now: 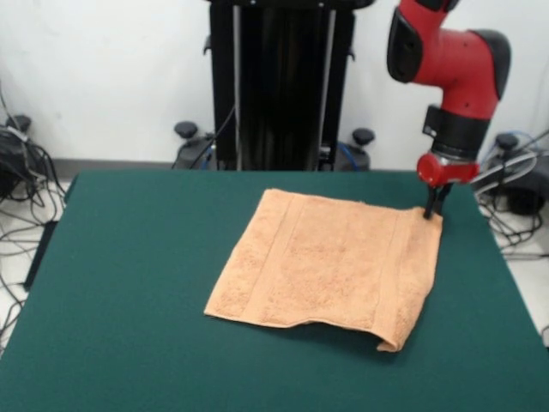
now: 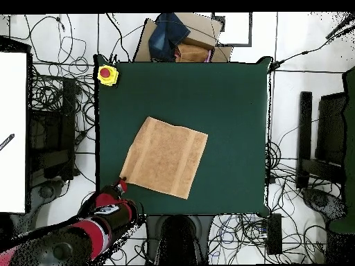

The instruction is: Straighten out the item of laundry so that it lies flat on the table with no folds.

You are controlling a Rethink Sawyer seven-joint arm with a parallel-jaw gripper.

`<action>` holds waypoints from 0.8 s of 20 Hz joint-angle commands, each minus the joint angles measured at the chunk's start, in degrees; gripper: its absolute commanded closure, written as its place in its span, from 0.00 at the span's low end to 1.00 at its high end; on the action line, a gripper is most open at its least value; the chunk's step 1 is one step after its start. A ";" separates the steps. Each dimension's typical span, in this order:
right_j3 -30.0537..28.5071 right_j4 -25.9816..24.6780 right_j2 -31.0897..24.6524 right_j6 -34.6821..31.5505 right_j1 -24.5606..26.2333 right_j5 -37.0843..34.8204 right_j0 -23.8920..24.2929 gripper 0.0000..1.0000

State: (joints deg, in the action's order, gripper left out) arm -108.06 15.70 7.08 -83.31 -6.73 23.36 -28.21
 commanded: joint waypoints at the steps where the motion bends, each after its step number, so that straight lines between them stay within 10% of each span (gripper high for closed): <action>1: 0.43 0.41 -5.80 -15.80 1.08 2.05 0.60 1.00; 7: 0.58 0.26 -5.85 -15.28 1.21 1.91 0.77 1.00; 8: 0.59 0.23 -5.84 -15.24 1.20 1.88 0.87 0.00; 16: 0.26 -0.58 -6.16 -15.21 0.92 2.07 1.28 0.00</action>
State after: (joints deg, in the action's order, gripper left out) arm -108.79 15.54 6.70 -83.31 -6.66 23.34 -28.21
